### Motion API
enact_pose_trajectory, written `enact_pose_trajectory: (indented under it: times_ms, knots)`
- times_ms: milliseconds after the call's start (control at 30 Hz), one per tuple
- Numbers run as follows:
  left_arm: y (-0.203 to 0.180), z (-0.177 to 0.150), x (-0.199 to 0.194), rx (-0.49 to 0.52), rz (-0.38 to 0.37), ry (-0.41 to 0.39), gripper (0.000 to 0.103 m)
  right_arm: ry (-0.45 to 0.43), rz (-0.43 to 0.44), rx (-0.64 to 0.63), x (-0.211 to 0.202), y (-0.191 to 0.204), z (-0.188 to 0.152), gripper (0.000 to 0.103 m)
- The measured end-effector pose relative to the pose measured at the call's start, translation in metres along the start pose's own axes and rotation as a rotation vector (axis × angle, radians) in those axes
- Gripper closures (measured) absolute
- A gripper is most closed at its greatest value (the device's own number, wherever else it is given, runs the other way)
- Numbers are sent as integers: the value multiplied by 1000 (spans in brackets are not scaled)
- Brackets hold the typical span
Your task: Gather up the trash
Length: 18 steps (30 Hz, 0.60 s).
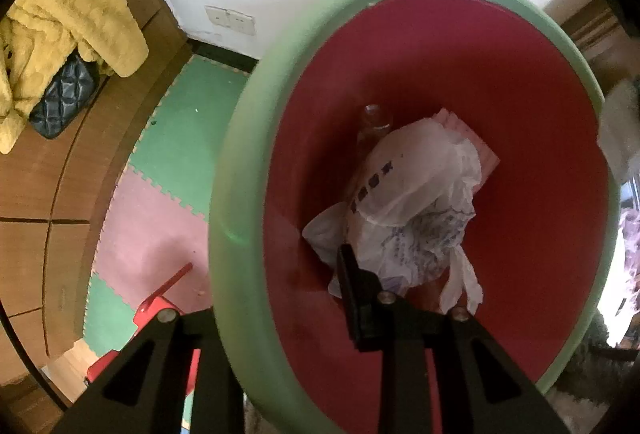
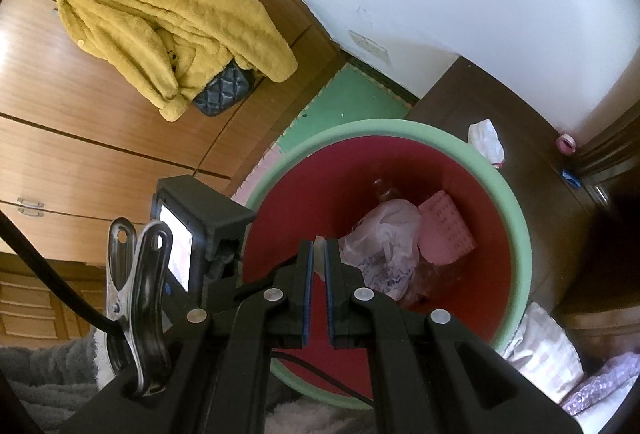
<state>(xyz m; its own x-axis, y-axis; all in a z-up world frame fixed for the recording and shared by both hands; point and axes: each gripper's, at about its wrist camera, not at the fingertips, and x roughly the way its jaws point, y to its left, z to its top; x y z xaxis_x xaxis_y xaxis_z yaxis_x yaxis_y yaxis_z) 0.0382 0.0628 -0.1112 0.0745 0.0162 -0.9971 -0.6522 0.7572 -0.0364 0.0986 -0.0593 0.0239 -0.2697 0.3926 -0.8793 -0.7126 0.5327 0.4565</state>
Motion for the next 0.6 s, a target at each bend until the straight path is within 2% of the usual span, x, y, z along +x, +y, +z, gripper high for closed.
enact_pose_trajectory:
  times_ms: [600]
  knots:
    - [-2,1,6,17,-18,29,77,35,-92,47,24,-13,17,96]
